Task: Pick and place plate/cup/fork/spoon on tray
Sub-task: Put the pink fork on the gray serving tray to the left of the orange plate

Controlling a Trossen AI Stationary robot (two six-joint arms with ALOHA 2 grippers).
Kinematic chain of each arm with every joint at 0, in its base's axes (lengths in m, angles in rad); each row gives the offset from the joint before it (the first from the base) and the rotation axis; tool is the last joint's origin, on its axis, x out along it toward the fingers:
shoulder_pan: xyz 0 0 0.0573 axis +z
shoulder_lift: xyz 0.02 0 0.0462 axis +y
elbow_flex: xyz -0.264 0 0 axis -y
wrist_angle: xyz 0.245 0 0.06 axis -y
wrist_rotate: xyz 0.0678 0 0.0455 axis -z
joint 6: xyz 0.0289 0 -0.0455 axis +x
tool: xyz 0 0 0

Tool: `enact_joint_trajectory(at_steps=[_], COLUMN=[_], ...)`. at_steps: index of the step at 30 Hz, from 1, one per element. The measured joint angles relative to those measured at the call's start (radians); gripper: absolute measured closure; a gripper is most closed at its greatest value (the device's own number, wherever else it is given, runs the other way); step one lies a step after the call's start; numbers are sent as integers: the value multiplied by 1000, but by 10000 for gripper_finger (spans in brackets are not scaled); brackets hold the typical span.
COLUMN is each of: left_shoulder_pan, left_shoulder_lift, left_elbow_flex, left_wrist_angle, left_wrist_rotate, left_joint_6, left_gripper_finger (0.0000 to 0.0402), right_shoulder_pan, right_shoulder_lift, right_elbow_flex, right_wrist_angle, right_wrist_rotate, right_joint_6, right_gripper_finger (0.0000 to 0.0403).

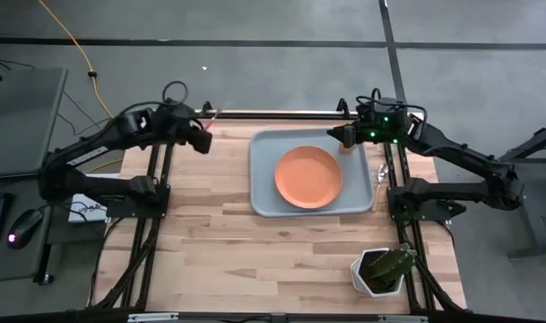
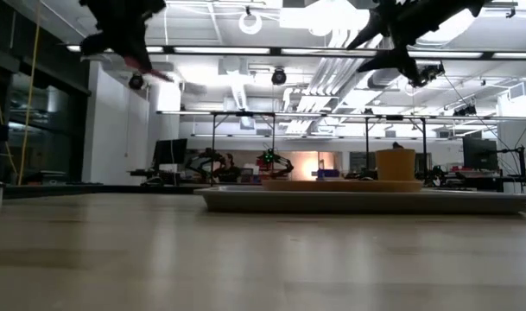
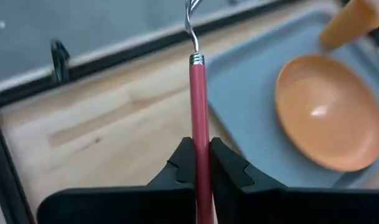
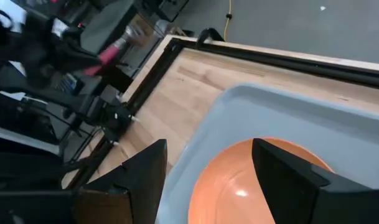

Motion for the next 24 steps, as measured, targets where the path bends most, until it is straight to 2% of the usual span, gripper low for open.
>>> enact_joint_trajectory(at_steps=[5,9,11,15,18,21,24], left_shoulder_pan=[-39,-114,-160,-241,-272,-280,-289], left_shoulder_lift=[-16,9,22,60,94,136,173], left_elbow_flex=[3,-47,-81,-198,-289,-370,-408], left_wrist_angle=[164,391,563,1016,1308,1452,1578], left_wrist_rotate=[69,117,129,183,216,219,233], left_joint_6=[-12,-69,-111,-191,-280,-368,-405], left_gripper_finger=[397,398,398,398,398,398,398], right_shoulder_pan=[12,45,67,117,160,197,215], right_shoulder_lift=[24,49,69,134,199,268,329], right_elbow_flex=[0,0,0,0,0,0,0], right_wrist_angle=[28,75,122,314,536,772,917], right_wrist_rotate=[-62,-71,-78,-80,-74,-39,41], right_joint_6=[-44,-69,-83,-58,-21,11,77], right_gripper_finger=[176,176,176,176,176,176,176])
